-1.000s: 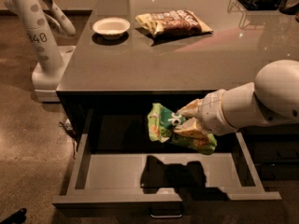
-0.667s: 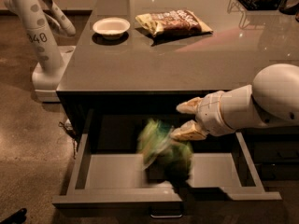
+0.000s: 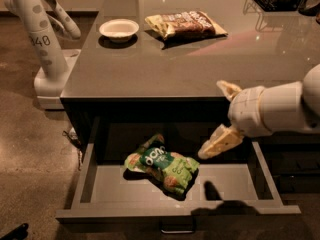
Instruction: Place green rice chip bag into top drawer
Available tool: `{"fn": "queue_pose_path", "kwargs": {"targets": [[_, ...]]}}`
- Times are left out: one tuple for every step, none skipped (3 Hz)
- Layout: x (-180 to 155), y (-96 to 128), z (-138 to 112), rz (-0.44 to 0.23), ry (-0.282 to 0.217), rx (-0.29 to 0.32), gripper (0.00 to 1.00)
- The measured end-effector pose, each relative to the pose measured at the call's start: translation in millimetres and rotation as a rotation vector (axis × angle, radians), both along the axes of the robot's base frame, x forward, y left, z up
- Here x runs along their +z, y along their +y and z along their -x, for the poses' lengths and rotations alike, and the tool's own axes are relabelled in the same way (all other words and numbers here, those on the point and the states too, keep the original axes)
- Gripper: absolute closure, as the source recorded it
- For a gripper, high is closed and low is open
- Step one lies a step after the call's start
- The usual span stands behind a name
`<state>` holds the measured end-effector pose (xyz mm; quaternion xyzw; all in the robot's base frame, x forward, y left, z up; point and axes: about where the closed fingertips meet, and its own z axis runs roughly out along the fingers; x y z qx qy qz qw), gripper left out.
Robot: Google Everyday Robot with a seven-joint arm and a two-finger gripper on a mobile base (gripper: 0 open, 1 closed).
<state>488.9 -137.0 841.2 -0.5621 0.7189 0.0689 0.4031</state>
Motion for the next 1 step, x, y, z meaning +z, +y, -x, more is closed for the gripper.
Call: {"fn": "queue_pose_path", "kwargs": {"targets": [[61.7, -53.9, -9.7, -0.012, -0.120, -0.075, 0.00]]}}
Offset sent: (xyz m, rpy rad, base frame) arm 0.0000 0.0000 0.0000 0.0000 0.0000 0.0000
